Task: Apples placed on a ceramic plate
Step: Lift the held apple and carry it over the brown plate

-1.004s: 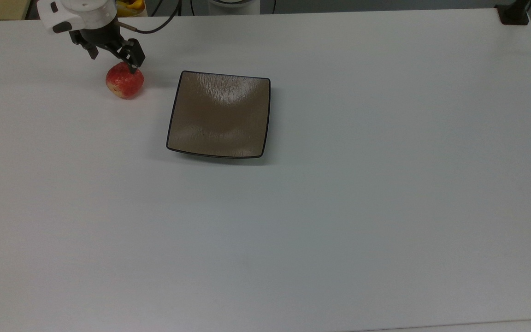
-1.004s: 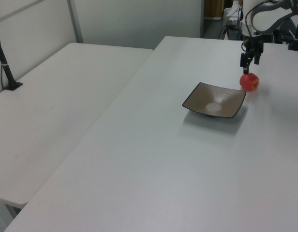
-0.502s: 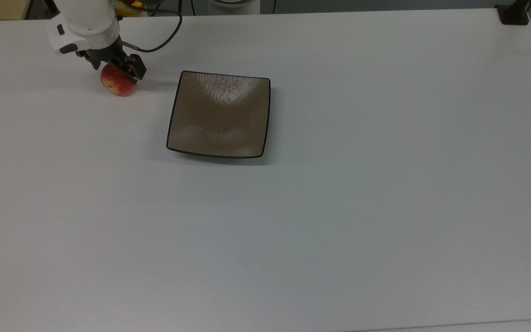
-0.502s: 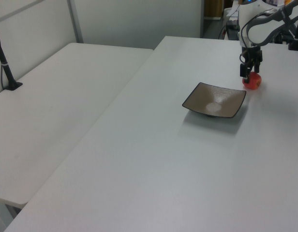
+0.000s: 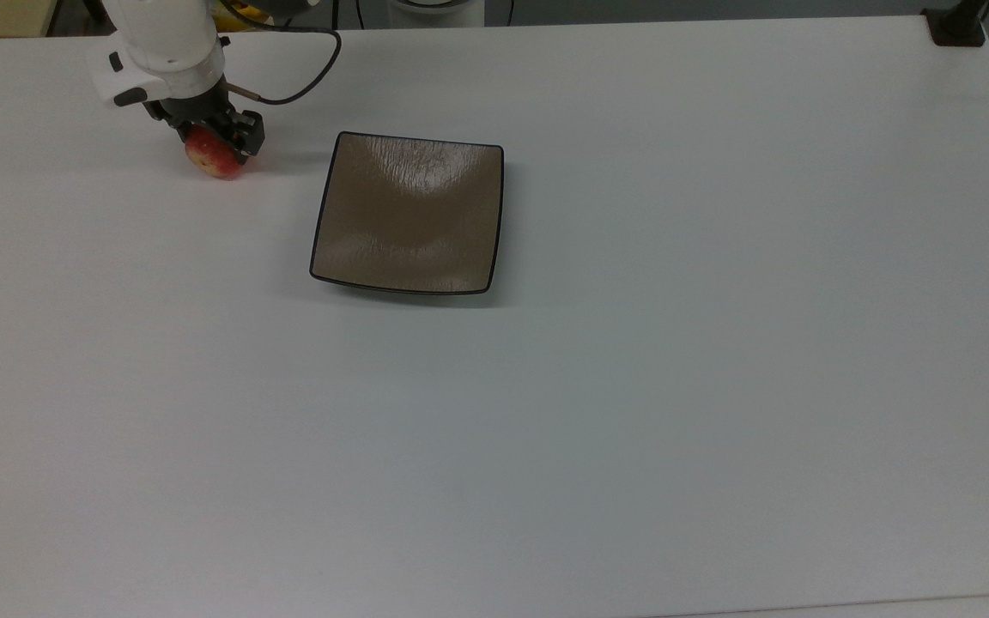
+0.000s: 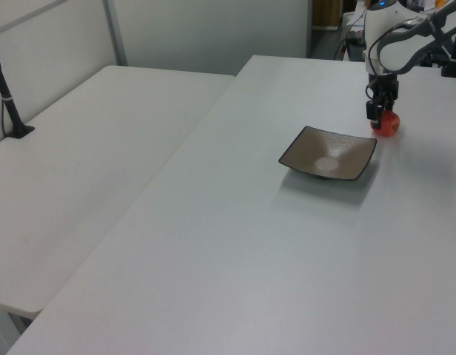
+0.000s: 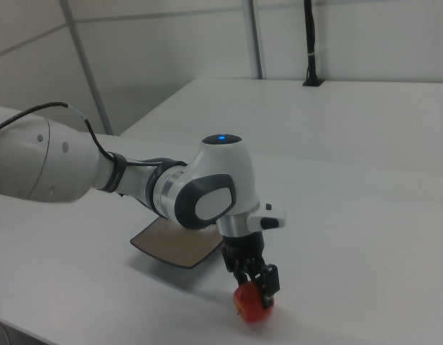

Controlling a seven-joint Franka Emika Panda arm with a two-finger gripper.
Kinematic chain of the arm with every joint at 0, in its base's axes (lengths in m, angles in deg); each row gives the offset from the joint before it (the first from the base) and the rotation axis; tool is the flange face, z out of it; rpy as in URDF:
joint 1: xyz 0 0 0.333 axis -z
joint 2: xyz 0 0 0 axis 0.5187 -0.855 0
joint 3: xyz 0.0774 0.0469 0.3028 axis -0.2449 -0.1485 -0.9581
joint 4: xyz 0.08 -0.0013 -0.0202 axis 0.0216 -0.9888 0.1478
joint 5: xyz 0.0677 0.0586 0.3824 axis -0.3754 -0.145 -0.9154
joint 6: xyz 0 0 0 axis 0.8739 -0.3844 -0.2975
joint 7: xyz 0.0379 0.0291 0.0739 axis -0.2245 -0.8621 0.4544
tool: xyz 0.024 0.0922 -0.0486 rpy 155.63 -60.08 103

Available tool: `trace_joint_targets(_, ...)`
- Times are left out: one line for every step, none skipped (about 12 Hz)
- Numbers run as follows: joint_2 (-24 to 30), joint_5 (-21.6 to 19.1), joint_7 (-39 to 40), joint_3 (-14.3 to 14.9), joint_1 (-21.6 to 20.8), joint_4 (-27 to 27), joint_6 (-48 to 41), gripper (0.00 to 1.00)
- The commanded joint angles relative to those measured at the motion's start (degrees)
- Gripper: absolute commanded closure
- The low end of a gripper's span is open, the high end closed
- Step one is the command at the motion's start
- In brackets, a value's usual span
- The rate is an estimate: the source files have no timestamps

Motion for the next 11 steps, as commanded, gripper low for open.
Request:
trace_joint_targets(2.29,0.22,0.91,0.33,-0.45,-0.99,1.91,0.41)
trace_joint_targets(3.17,-0.14,0.57,0.24,-0.62,-0.20,1.82,0.41)
trace_joint_targets(3.96,-1.01,0.13,0.24,-0.71,0.67,1.91,0.41)
trace_joint_targets(4.40,-3.89,-0.05,-0.11,-1.14,1.99,1.82,0.41)
trace_joint_targets(4.58,-6.88,-0.05,-0.55,-1.76,3.31,1.82,0.40)
trace_joint_targets(4.93,-8.56,-0.92,-1.07,-2.81,4.28,1.82,0.40)
trace_joint_targets(5.46,-8.84,-3.37,-2.21,-3.52,4.81,1.82,0.40)
trace_joint_targets(5.72,-9.19,-5.92,-4.40,-3.52,5.51,1.82,0.39)
trace_joint_targets(5.72,-9.45,-8.81,-7.12,-3.35,5.95,1.74,0.39)
trace_joint_targets(5.72,-9.46,-10.67,-9.14,-3.43,5.96,1.47,0.39)
trace_joint_targets(5.72,-9.46,-12.86,-11.34,-3.43,5.87,1.38,0.38)
